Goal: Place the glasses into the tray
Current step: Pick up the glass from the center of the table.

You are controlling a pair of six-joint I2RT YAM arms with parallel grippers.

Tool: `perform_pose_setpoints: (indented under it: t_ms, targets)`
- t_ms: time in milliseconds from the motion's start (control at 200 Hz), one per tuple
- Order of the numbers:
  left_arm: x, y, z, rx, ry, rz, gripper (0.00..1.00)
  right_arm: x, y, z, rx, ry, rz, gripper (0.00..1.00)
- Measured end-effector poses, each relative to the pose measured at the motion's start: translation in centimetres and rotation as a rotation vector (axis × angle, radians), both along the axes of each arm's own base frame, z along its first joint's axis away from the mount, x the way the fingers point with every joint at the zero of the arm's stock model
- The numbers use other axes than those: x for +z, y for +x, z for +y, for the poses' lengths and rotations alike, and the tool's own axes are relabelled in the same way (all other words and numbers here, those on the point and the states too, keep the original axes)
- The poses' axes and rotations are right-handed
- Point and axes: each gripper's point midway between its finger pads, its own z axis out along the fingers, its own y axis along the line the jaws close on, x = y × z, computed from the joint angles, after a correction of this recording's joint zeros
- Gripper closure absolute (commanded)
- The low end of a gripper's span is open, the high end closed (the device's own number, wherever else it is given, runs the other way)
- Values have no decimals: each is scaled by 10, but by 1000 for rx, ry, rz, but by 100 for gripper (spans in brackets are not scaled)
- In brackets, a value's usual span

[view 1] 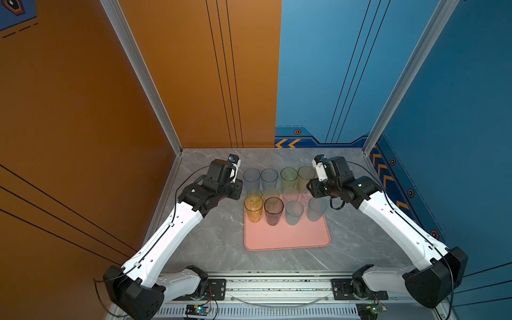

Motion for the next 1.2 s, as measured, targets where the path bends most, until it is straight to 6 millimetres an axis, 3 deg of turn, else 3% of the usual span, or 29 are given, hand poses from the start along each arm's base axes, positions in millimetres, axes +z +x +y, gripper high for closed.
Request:
perform_pose_setpoints:
  t_ms: [105,215,351,501,606,981,1197]
  targets:
    - [17,6,7,37,-46,-81,85,11,10,-19,-63,5,-3,61]
    - [16,16,8,61,-81,-112,85,21,29,-36,-125,7,-1,65]
    - [5,24,6,74,-104,-103,85,3,54,-48,-174,-17,67,67]
    - [-1,29,11,91,-124,-99,85,-37,66,-46,-174,-45,188,70]
    - [-8,30,20,113,-133,-85,85,-52,72,-43,-168,-55,235,71]
    - [-11,31,30,126,-155,-73,85,-55,103,-38,-175,-48,243,74]
    - [-11,32,31,125,-162,-70,85,-64,110,-41,-189,-85,265,75]
